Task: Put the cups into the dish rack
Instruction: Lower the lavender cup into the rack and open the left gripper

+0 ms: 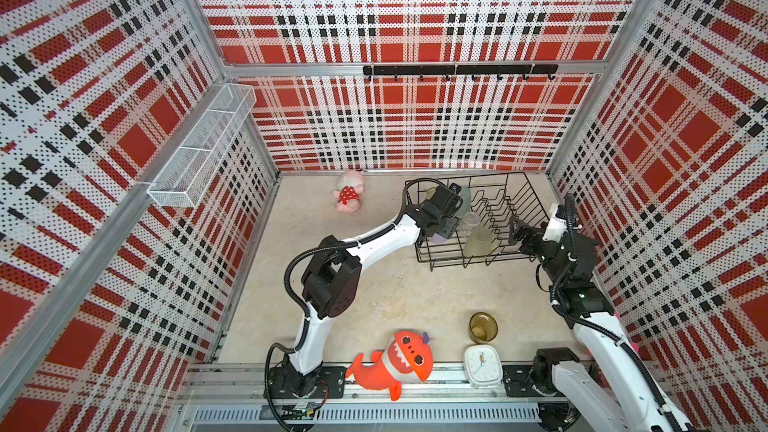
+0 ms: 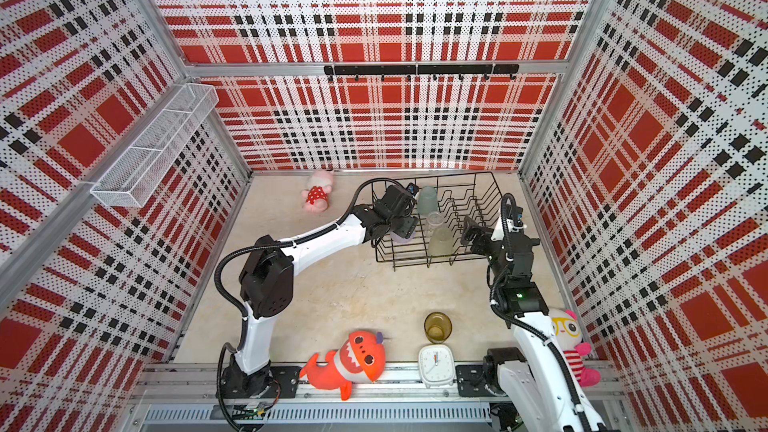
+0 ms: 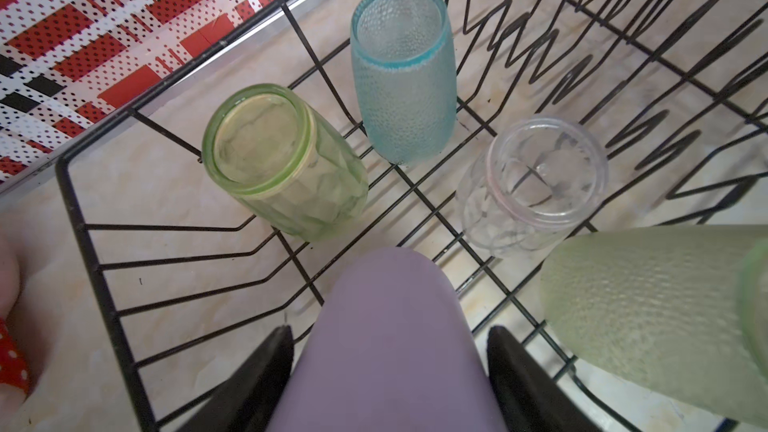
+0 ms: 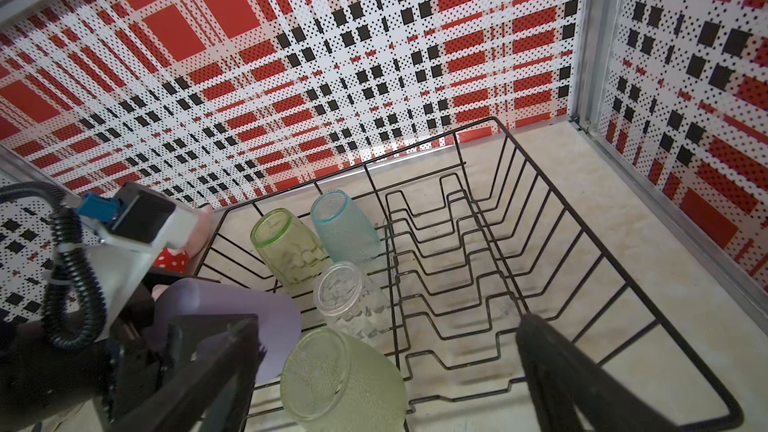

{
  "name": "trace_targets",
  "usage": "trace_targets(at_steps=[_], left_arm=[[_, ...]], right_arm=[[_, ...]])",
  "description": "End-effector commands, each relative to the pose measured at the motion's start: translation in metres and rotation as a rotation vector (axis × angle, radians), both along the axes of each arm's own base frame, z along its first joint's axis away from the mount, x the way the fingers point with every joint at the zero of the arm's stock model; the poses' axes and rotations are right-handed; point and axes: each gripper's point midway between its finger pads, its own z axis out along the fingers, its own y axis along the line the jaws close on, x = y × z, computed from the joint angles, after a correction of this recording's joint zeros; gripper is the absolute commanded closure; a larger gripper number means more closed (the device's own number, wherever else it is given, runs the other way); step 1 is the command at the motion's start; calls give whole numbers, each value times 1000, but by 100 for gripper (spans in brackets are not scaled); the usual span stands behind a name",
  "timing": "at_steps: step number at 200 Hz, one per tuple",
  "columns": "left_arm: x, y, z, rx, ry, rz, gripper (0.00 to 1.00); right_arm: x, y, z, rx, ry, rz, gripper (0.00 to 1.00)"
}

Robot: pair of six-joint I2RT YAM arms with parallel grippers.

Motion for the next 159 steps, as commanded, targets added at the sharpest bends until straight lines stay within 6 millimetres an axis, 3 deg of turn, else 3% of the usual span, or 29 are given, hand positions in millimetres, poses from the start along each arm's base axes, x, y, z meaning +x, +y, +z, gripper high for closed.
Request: trace_targets(at_steps=[1, 41, 99, 159], left_arm=[[15, -11, 14, -20, -66, 4, 42], [25, -16, 7, -8, -82, 11, 40], [23, -21, -10, -8, -48, -8, 34], [25, -17, 10, -34, -76, 2, 16]], right_arm=[[-3, -4, 13, -13, -26, -15, 0], [-7, -5, 10, -13, -13, -17, 0], [-6, -3, 10, -1, -8, -12, 0], [-4, -2, 9, 3, 0, -4, 0]])
